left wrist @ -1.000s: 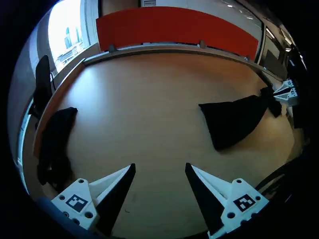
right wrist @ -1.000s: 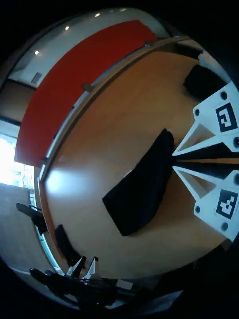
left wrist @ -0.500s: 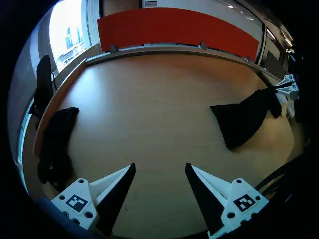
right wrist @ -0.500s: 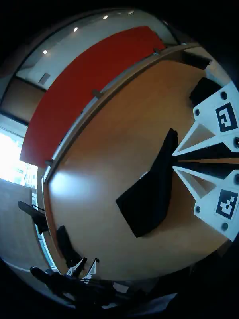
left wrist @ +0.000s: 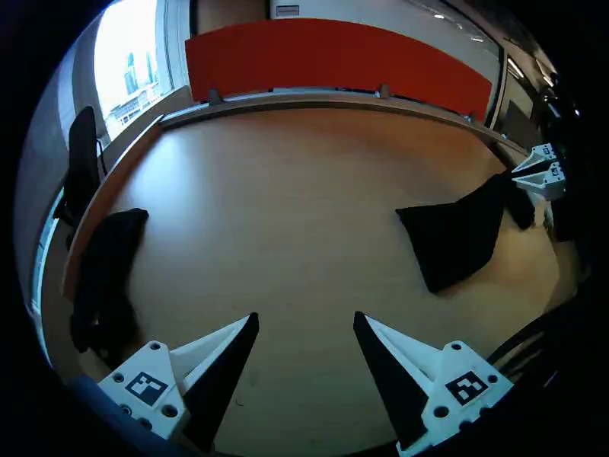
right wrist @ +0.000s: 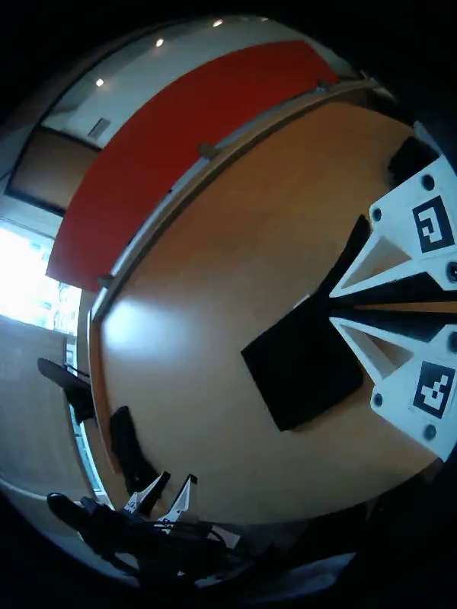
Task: Fold towel
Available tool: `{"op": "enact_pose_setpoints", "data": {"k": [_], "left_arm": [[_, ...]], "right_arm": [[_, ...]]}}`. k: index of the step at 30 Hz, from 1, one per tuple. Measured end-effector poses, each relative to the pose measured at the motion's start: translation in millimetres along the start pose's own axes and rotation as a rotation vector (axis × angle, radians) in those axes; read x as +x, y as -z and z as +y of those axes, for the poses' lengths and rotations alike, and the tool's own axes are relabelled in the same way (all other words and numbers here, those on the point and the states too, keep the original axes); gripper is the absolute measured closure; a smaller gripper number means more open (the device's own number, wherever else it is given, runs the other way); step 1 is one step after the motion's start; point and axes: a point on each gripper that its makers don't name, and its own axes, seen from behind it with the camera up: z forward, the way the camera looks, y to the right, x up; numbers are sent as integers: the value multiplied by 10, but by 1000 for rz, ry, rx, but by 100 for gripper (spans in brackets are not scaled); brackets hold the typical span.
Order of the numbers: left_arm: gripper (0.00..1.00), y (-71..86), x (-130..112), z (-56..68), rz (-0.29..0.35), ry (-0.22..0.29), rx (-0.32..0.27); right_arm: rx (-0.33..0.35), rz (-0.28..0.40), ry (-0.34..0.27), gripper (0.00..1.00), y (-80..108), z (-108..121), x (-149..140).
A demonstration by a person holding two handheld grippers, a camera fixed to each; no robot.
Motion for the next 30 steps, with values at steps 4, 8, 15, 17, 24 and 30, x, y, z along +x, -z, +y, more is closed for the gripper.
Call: {"op": "enact_pose_setpoints", "data": {"k": [4,8,15,17,24,30], "left_arm": [[8,12,16,-6,3,6,-1],[8,30,28,-23,7,9,2],[8,97,31,-88,14,27,11],[8,124,27,-124,17,33,17],[8,184,-15,-236,19,60,38],[8,209,-47,-284,19,72,49]], "right_arm": [[44,11,13,96,-141,-180,109],[89,19,25,96,-274,-362,193],[168,14,50,96,-501,-671,259],[187,9,62,96,-542,-751,259],[233,-9,96,96,-624,-929,219],[259,-32,85,96,-715,-1015,114]]}}
